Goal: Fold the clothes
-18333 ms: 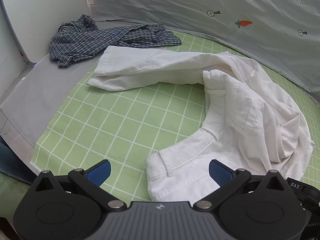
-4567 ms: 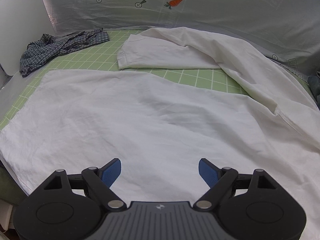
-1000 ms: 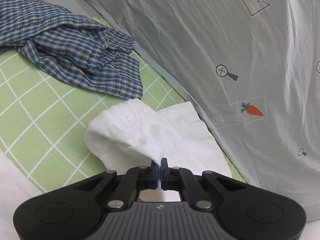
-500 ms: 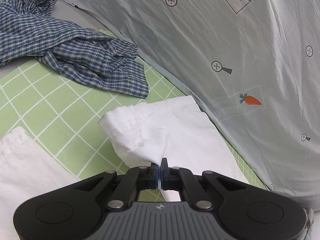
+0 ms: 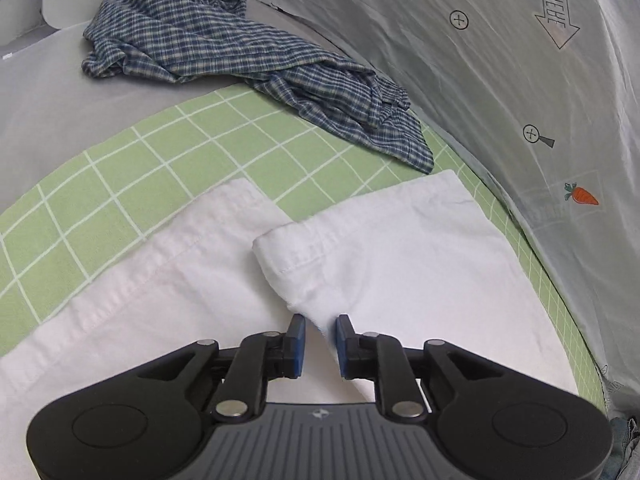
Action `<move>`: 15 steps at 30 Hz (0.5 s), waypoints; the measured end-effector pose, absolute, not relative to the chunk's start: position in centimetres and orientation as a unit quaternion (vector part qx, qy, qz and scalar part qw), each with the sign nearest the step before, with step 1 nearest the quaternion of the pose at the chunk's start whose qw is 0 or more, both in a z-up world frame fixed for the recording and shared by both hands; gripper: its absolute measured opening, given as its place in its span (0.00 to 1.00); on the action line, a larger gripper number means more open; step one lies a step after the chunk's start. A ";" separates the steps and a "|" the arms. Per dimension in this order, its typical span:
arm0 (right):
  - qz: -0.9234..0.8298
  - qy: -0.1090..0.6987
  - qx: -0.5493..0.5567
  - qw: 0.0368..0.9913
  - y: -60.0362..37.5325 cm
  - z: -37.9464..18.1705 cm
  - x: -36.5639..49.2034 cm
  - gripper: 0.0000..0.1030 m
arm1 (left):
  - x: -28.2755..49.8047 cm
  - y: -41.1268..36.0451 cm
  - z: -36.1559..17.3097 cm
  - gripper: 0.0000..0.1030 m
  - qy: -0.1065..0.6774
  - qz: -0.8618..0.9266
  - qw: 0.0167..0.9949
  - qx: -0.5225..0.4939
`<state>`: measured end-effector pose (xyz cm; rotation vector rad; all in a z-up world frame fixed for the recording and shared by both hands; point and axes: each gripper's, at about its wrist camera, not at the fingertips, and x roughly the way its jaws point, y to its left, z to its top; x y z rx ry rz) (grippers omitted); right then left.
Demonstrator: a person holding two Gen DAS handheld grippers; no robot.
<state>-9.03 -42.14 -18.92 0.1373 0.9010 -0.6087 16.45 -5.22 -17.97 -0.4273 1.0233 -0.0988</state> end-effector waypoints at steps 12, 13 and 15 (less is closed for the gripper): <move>-0.311 0.316 0.102 0.890 -47.5 -15.1 -0.4 0.84 | 23.8 -9.5 -14.7 0.47 0.432 -0.130 0.891 -0.058; -0.304 0.316 0.102 0.893 -47.7 -15.1 0.6 0.88 | 24.9 -10.4 -15.1 0.52 0.433 -0.144 0.888 -0.054; -0.277 0.331 0.096 0.897 -48.1 -15.7 2.8 0.90 | 27.0 -12.3 -15.8 0.56 0.434 -0.170 0.883 -0.048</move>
